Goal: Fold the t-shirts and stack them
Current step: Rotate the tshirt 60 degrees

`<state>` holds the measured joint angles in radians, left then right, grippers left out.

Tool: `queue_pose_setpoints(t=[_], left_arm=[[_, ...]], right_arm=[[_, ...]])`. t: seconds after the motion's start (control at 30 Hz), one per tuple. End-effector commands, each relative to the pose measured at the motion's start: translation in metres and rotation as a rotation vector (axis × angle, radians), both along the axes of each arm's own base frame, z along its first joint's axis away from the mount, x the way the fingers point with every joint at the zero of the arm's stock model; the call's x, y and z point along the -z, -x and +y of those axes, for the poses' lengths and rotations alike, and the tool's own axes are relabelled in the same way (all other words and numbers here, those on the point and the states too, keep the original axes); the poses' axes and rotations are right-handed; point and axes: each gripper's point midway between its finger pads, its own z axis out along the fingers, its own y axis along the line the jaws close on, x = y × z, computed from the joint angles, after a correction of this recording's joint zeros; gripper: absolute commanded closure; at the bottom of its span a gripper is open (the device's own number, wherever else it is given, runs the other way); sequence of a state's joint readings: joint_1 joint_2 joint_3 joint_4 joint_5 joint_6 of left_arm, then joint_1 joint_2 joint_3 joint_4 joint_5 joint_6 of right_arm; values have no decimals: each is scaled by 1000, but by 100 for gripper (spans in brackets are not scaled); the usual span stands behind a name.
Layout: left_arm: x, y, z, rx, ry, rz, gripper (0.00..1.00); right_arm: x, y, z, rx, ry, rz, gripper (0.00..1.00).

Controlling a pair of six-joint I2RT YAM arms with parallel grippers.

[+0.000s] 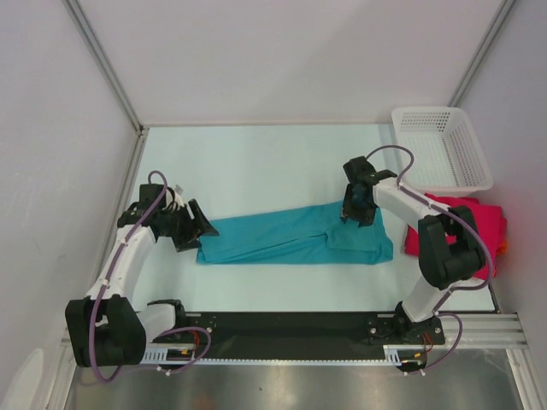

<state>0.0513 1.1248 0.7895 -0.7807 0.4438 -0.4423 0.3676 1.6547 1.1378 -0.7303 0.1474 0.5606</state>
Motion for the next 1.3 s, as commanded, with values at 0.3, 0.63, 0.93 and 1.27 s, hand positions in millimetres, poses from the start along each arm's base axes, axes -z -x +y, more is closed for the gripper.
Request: queue_pose_setpoints(t=[0.3, 0.63, 0.93, 1.27], left_arm=[[-21, -6, -22, 107, 111, -98, 29], [-12, -2, -30, 151, 162, -78, 29], [-5, -6, -29, 136, 157, -54, 28], [14, -56, -2, 60, 4, -10, 27]], right_arm=[[40, -60, -23, 176, 63, 45, 46], [64, -156, -36, 183, 133, 97, 47], [62, -199, -37, 147, 136, 81, 48], [-61, -178, -22, 98, 134, -143, 46]])
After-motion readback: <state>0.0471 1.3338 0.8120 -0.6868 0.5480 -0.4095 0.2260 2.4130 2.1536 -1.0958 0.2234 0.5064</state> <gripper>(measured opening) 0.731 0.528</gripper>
